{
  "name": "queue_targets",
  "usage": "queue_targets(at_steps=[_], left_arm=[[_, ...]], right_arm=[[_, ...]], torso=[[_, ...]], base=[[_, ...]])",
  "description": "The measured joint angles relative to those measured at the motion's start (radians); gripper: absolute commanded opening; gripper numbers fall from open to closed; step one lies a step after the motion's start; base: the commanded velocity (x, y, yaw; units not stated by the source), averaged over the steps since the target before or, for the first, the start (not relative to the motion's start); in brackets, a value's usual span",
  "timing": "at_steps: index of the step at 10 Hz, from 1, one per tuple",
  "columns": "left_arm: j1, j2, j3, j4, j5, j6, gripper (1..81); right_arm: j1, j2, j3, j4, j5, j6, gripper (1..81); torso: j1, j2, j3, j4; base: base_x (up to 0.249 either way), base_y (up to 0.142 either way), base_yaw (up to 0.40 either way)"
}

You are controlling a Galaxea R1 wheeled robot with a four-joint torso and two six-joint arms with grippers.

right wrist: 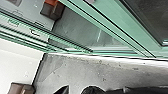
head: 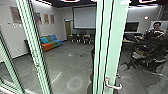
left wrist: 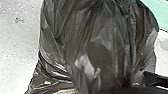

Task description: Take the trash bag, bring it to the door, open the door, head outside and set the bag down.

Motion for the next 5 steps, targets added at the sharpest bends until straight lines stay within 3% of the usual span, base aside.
queue_targets(at_steps=[5], left_arm=[[0.000, 0.000, -0.001, 0.000, 0.000, 0.000, 1.0]], right_arm=[[0.244, -0.034, 0.013, 0.185, -0.146, 0.000, 81.1]], torso=[[0.000, 0.000, 0.000, 0.000]], base=[[0.000, 0.000, 0.000]])
